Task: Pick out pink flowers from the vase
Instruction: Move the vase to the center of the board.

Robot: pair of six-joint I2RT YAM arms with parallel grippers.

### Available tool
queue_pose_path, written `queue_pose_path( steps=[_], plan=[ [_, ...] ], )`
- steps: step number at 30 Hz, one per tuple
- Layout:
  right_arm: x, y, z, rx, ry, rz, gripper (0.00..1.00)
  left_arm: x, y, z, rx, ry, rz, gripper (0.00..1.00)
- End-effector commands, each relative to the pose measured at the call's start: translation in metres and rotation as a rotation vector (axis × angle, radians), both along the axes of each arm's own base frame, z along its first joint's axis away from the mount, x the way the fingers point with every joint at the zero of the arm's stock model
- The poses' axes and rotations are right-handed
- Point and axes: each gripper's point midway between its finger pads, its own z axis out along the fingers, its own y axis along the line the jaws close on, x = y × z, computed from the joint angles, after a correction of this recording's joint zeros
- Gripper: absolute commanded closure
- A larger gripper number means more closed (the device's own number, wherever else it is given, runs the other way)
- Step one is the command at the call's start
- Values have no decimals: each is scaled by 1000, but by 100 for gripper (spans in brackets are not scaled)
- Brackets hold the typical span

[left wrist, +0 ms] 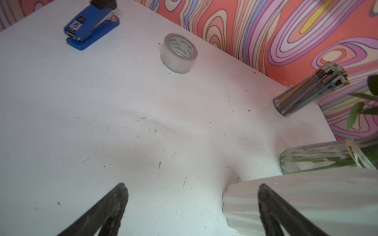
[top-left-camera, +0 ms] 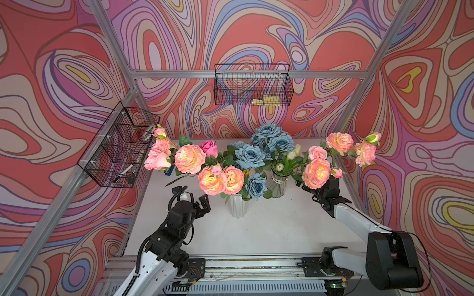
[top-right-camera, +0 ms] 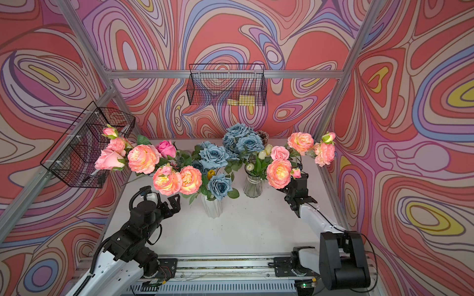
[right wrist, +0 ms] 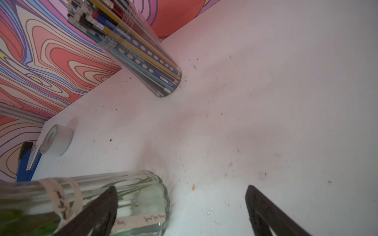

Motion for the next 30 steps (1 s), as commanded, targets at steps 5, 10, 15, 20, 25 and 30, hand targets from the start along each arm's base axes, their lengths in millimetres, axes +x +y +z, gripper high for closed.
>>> queue_pose_path(
  steps=[5, 10, 15, 20, 25, 30],
  plan=[
    [-35, 19, 9, 47, -64, 87, 2, -12, -59, 0, 63, -164, -272, 0],
    [-45, 50, 24, -37, -116, 155, 2, -27, -96, 22, 188, -347, -422, 0],
    [-56, 65, 24, -81, -160, 168, 2, -37, -118, 41, 222, -447, -491, 0],
    [-65, 80, 24, -112, -215, 201, 2, -37, -126, 61, 235, -536, -484, 0],
    [-66, 91, 33, -174, -289, 210, 2, -31, -130, 76, 251, -621, -439, 0],
    [-65, 92, 31, -204, -313, 202, 2, -27, -140, 81, 243, -659, -428, 0]
  ],
)
